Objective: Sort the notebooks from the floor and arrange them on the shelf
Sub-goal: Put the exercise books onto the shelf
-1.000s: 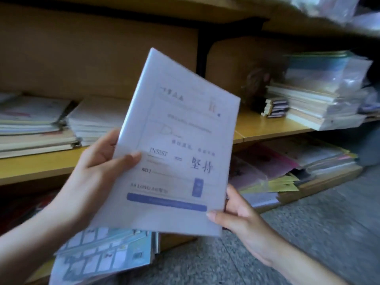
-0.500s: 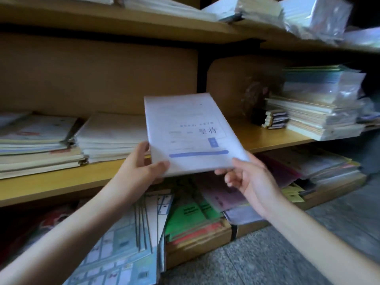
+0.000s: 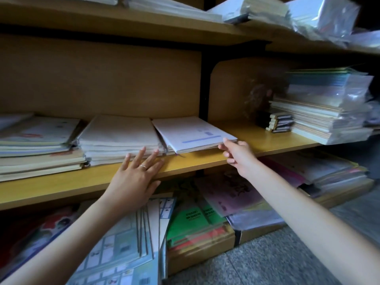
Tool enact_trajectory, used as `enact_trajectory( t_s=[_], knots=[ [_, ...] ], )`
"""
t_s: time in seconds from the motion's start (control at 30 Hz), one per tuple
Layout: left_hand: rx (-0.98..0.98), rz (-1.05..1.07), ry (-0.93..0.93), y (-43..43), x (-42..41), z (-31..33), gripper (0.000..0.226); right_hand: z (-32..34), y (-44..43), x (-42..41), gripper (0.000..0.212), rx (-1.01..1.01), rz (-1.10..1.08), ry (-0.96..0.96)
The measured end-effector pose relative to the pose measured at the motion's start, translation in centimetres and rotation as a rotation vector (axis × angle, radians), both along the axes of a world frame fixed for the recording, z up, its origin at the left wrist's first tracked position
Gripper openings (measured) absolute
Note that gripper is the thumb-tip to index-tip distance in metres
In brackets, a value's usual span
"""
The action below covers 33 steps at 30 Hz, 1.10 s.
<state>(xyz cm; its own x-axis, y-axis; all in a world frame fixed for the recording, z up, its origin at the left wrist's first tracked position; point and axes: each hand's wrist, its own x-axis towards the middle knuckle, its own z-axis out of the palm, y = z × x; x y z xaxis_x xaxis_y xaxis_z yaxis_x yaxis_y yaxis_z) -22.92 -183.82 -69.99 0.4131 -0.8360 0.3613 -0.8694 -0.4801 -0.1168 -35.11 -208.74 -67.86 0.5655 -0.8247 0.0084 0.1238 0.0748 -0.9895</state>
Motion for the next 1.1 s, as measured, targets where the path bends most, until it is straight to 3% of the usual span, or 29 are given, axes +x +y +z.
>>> enact_trajectory(
  t_s=[0.07, 0.13, 0.17, 0.23, 0.33, 0.53, 0.8, 0.93, 1.1],
  knots=[
    [-0.026, -0.008, -0.013, 0.0, 0.0, -0.1, 0.056, 0.2, 0.5, 0.3, 0.04, -0.106, -0.036, 0.086],
    [-0.025, 0.008, -0.001, -0.1, 0.1, 0.0, 0.054, 0.2, 1.5, 0.0, 0.07, -0.414, -0.107, 0.241],
    [-0.014, 0.015, 0.003, -0.1, 0.2, 0.0, 0.053, 0.2, 2.1, -0.2, 0.072, -0.677, -0.175, 0.344],
    [0.011, 0.024, 0.015, -0.2, 0.4, 0.0, 0.053, 0.4, 3.7, -0.7, 0.057, -1.189, -0.246, 0.457],
    [0.022, 0.026, 0.016, -0.1, 0.3, 0.0, 0.055, 0.5, 4.9, 0.2, 0.042, -1.488, -0.126, 0.451],
    [0.08, 0.056, -0.004, -0.2, 0.0, 0.3, 0.057, -0.9, 6.8, 2.3, 0.045, -1.544, -0.007, 0.511],
    [0.086, 0.05, 0.0, -0.1, 0.0, 0.4, 0.058, 0.1, 5.2, 4.2, 0.052, -1.413, 0.213, 0.634],
    [0.089, 0.046, 0.004, -0.1, -0.1, 0.4, 0.059, 0.6, 4.5, 4.6, 0.054, -1.464, 0.234, 0.708],
    [0.09, 0.049, -0.005, -0.1, 0.0, 0.4, 0.059, -0.2, 4.8, 4.6, 0.058, -1.396, 0.217, 0.582]
  ],
)
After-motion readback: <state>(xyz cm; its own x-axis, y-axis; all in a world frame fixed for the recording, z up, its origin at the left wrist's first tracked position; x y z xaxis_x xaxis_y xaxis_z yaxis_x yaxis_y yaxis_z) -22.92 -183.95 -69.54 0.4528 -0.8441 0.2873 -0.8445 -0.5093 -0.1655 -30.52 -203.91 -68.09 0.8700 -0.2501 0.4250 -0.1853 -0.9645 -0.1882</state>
